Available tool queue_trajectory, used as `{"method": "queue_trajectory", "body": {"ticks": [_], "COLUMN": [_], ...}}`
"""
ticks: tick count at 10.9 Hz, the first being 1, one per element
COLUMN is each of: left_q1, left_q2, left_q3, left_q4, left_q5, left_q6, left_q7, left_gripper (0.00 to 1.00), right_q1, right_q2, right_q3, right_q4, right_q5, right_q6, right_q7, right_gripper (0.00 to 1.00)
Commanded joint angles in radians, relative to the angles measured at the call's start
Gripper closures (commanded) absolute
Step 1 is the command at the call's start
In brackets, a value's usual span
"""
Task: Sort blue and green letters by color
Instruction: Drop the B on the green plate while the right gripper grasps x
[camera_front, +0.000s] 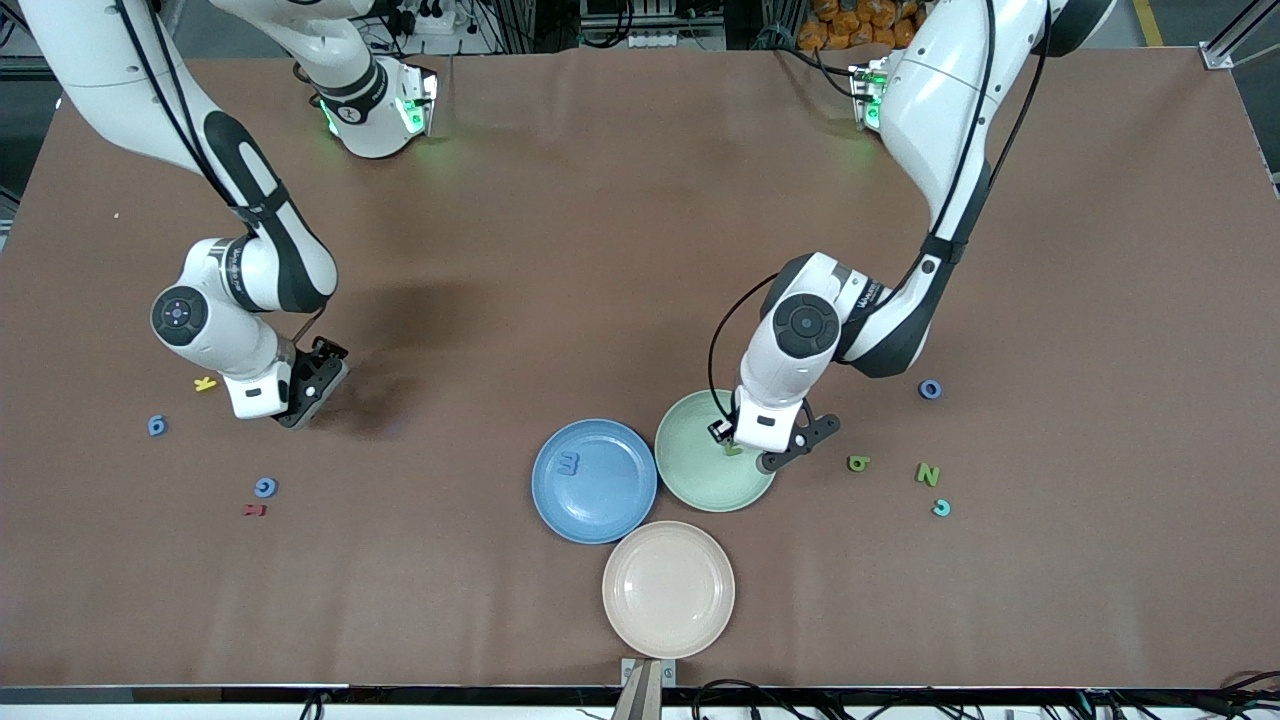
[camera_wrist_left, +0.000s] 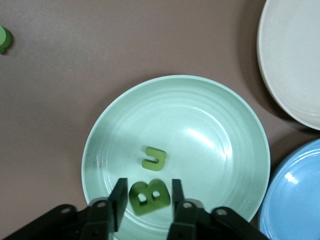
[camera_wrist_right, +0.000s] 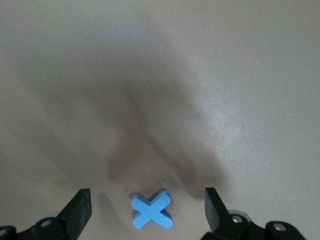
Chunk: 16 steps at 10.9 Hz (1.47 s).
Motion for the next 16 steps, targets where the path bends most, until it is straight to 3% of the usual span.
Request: {"method": "queue_trajectory", "body": {"ticks": [1,5,11,13,14,16], "left_q1": [0.002,0.094,0.237,0.264,0.274,0.290], "left_q2": [-0.006,-0.055,-0.013,-0.005,-0.006,-0.005], "left_q3": [0.006,-0.023,-0.028,-0.031,-0.031,-0.031], "left_q4": [0.023,-0.005,-0.008,-0.038,-0.067,-0.121], "left_q5": [0.032,0.032,0.099,0.116,0.116,0.116], "left_q6": [-0.044,-0.130,-0.144,-0.125,-0.089,-0.012], "left_q7": [0.048,0.212,0.426,0.438,0.439,0.465], "left_gripper": [0.00,0.00,0.00,0.00,0.00,0.00], "right_q1": [-0.026,-0.031,-0.039,-0.039,-0.039,-0.039], "right_q2": [-0.009,-0.003,0.002,0.002,0.000,0.000], "right_q3": [0.014,0.014,0.014,0.014,0.014,0.014], "right_q4": [-0.030,-0.047,-0.047,-0.049,-0.050,-0.056], "right_q5": [-0.015,-0.015,-0.015,-0.015,-0.015,-0.015], "right_q6": [0.030,0.061,0.061,0.061,0.061,0.061], "right_q7": [-0.012,-0.012,-0.014,-0.017,-0.019,-0.020], "right_gripper": [0.00,0.00,0.00,0.86,1.00,1.00]}}
